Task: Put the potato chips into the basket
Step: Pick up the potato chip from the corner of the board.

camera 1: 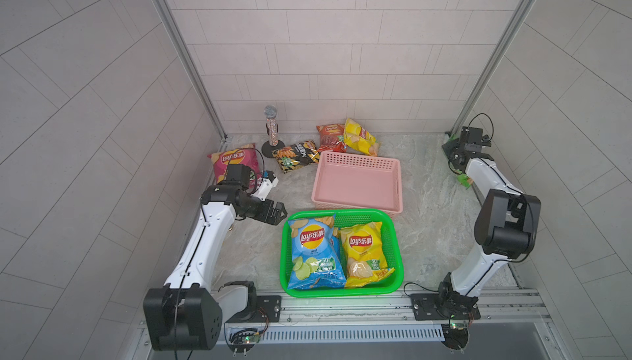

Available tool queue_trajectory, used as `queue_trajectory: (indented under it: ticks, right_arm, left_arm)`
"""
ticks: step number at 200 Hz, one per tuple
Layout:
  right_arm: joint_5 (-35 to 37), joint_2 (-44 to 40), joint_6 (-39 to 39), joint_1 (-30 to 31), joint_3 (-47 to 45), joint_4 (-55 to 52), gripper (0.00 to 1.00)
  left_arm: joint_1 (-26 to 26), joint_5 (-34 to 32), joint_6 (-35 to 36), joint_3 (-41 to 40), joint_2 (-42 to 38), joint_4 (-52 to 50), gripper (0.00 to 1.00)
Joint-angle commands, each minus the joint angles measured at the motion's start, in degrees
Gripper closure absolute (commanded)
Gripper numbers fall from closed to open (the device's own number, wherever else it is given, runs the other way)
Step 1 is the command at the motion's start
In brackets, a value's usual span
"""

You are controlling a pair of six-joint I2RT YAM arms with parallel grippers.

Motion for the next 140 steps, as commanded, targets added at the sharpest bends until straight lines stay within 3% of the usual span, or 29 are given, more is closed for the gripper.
queue_trajectory:
  ticks: [1, 79, 106, 140]
  right_arm:
    - [-2.55, -5.28, -2.77, 0.38, -1.57, -2.14, 1.00]
    - [-10.89, -24.29, -9.47, 2.73, -9.56, -8.83, 1.00]
    - [-18.02, -30.32, -12.17, 3.95, -11.64, -10.25, 1.00]
    - [-28.17, -34.27, -19.64, 8.11, -8.05, -20.35, 1.00]
  left_arm:
    - [0.09, -0.03, -0.34, 0.15, -0.33, -0.03, 0.00]
    - [0.14, 0.06, -0.25, 0.08, -0.25, -0.04, 0.00]
    - [0.08, 0.05, -0.27, 0.08, -0.25, -0.08, 0.00]
    - [0.14, 0.19, -0.23, 0.08, -0.13, -0.09, 0.00]
